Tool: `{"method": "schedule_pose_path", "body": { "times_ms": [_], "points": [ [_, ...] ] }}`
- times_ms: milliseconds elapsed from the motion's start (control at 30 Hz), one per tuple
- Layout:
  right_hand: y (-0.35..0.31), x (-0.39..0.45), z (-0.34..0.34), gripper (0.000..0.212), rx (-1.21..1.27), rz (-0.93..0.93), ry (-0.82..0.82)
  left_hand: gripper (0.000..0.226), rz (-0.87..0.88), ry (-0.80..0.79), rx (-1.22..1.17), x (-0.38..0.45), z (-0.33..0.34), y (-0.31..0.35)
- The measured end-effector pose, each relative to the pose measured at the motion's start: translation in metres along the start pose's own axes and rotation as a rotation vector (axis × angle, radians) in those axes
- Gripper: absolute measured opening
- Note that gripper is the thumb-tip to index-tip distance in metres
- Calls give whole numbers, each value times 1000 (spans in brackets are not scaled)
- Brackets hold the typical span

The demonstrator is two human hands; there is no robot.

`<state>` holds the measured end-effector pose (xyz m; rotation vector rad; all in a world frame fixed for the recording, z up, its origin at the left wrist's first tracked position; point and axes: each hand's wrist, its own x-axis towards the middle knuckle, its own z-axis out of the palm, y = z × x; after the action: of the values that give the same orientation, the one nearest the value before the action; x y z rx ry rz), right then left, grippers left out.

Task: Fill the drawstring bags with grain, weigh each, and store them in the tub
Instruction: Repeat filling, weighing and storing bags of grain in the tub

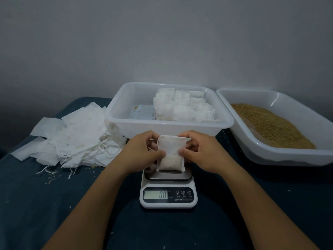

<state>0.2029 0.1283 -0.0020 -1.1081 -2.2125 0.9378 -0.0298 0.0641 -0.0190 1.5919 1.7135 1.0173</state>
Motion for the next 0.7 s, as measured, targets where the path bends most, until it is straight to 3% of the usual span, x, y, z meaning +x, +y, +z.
{"method": "schedule_pose_path", "body": {
  "times_ms": [100,233,333,500,700],
  "points": [
    [4,2,-1,41,-169,5,36,34,36,55,137,0,1,-1],
    [13,4,-9,42,-173,50,65,39,8,125,79,3,-4,-8],
    [23,7,-15,18,-95,151,174,27,-82,217,-12,9,-7,-17],
    [49,12,-9,23,-103,330,140,10,-241,360,-41,20,-10,-38],
    [62,16,-4,19,-36,357,167,9,-282,392,40,25,-10,-55]
  ]
}}
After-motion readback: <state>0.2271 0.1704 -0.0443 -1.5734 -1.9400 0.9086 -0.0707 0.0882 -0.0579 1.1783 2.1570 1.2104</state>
